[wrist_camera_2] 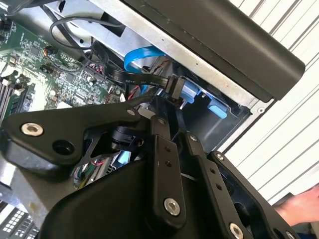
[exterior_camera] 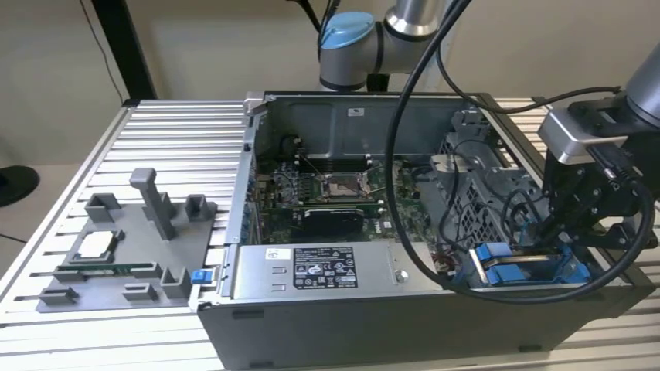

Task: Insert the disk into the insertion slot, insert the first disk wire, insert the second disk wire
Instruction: 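Insert the first disk wire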

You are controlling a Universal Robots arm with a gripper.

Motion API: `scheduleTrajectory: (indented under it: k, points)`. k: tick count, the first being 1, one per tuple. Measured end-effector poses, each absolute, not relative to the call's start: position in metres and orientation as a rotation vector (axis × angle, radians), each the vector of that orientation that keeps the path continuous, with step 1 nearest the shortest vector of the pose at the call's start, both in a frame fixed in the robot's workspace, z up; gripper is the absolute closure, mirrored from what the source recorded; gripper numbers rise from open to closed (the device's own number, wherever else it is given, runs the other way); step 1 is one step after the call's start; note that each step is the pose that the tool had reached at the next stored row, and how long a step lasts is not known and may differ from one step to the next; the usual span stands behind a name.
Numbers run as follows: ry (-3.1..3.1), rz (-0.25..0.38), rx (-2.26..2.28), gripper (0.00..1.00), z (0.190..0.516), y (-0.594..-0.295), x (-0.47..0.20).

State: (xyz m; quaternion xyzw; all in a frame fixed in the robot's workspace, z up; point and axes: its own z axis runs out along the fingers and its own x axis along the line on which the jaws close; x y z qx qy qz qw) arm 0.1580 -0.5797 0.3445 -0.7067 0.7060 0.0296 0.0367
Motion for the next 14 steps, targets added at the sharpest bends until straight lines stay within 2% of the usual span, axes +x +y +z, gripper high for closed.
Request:
scheduleTrajectory:
  k: [14]
  points:
    - [2.203, 0.089, -2.133, 1.0, 0.3426, -0.5796, 0.1581]
